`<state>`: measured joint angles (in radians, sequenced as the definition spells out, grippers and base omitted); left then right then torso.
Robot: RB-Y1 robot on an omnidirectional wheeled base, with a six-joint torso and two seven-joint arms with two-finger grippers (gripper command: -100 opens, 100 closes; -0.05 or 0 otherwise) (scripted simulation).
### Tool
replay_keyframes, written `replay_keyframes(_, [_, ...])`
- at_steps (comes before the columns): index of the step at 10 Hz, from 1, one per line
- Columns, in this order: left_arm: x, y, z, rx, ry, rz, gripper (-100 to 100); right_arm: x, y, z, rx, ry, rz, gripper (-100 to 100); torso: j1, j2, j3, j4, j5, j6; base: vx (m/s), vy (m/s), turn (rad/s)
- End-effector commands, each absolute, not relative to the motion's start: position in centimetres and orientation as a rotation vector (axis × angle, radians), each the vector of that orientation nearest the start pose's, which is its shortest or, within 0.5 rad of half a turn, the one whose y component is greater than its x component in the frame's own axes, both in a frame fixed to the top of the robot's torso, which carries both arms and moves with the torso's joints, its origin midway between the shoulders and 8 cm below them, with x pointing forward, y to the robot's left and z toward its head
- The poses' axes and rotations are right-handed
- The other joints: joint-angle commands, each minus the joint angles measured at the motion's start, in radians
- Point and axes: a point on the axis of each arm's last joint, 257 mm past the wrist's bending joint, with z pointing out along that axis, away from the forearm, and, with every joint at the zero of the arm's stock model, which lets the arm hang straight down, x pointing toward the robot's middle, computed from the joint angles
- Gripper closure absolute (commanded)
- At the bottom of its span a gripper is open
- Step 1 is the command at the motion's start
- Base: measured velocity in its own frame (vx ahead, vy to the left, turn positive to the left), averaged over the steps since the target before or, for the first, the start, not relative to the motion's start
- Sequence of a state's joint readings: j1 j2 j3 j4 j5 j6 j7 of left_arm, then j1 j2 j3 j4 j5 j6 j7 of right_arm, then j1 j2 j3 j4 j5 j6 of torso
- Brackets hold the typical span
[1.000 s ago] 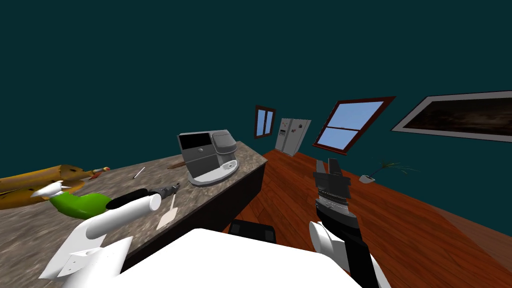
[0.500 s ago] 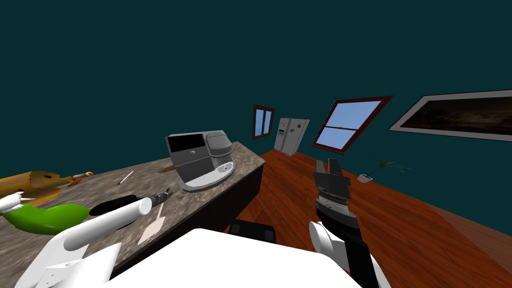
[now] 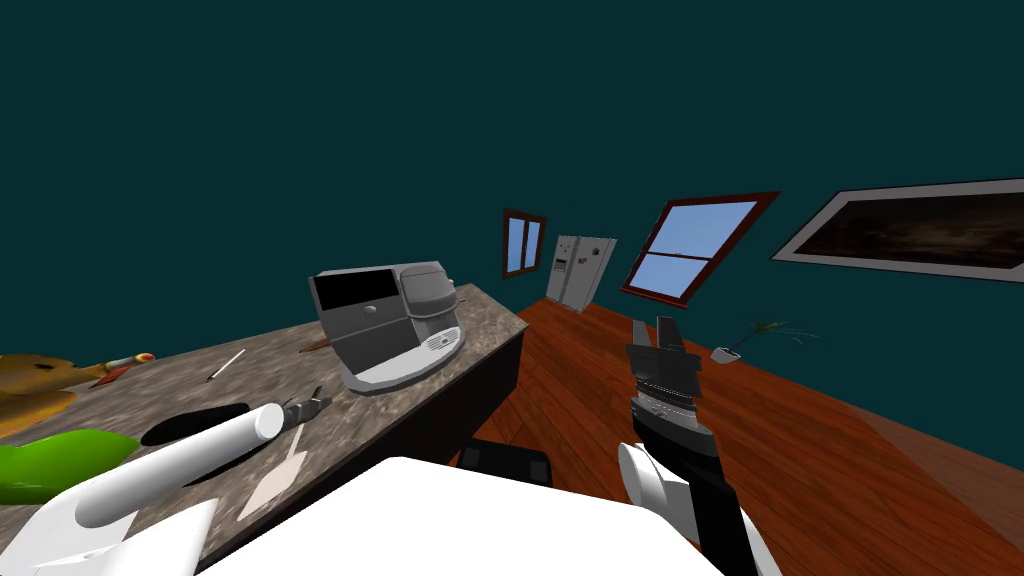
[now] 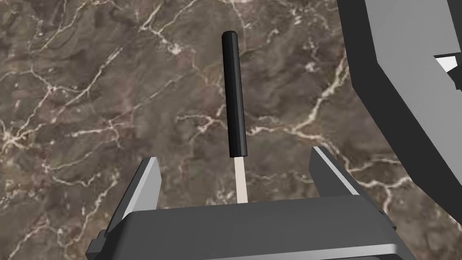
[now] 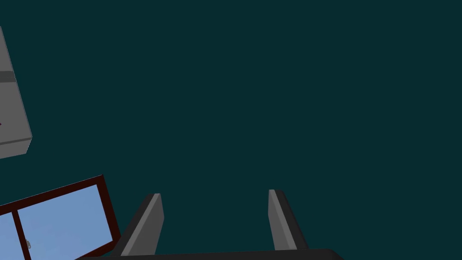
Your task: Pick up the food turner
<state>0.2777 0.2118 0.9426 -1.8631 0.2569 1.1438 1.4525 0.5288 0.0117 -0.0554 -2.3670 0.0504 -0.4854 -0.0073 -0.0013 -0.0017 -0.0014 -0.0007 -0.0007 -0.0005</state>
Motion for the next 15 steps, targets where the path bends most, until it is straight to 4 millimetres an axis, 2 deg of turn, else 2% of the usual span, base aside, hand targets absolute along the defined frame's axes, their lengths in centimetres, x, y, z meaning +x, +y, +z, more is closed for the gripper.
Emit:
replay_keyframes(1, [17.6,65.5,-32.3,-2.392,-0.983,-0.786,-100,32.4,-29.1,5.1,0.591,0.597,1.22,0,0.0,0.0,0.0,0.0,0.0,0.0,0.021,-0.008,-0.001])
replay_keyframes(2, [17.5,65.5,-32.4,-2.394,-0.99,-0.783,0,32.4,-29.1,5.1,0.591,0.597,1.22,0,0.001,0.002,0.001,0.0,0.0,0.0,0.0,0.0,0.0])
replay_keyframes(3, [18.0,65.7,-32.9,-2.388,-0.999,-0.781,-100,32.4,-29.1,5.1,0.591,0.597,1.22,0,0.001,0.003,0.002,0.001,0.0,0.0,-0.021,0.018,-0.056])
replay_keyframes(6, [19.2,66.1,-34.0,-2.378,-1.016,-0.774,-100,32.4,-29.1,5.1,0.591,0.597,1.22,0,0.003,0.007,0.004,0.001,0.001,0.0,-0.055,0.031,-0.058])
replay_keyframes(7, [19.0,66.0,-33.8,-2.381,-1.012,-0.775,-100,32.4,-29.1,5.1,0.591,0.597,1.22,0,0.004,0.007,0.004,0.002,0.001,0.0,-0.025,0.016,-0.014])
replay_keyframes(8, [19.0,66.0,-33.9,-2.38,-1.013,-0.775,100,32.4,-29.1,5.1,0.591,0.597,1.22,0,0.003,0.006,0.003,0.001,0.001,0.0,0.0,0.0,0.0])
replay_keyframes(12, [19.1,66.1,-33.7,-2.376,-1.01,-0.78,100,32.4,-29.1,5.1,0.591,0.597,1.22,0,0.005,0.003,0.001,0.0,0.003,0.0,0.0,0.0,0.0])
replay_keyframes(13, [19.1,66.1,-33.7,-2.376,-1.01,-0.78,0,32.4,-29.1,5.1,0.591,0.597,1.22,0,0.005,0.003,0.001,0.0,0.003,0.0,0.0,0.0,0.0])
replay_keyframes(14, [19.8,67.3,-31.0,-2.336,-0.987,-0.834,-100,32.4,-29.1,5.1,0.591,0.597,1.22,0,0.005,0.003,0.001,0.0,0.004,0.0,0.002,-0.012,-0.035])
replay_keyframes(15, [19.9,67.7,-30.1,-2.323,-0.98,-0.848,-100,32.4,-29.1,5.1,0.591,0.597,1.22,0,0.004,0.002,0.001,0.0,0.003,0.0,0.006,-0.022,-0.043])
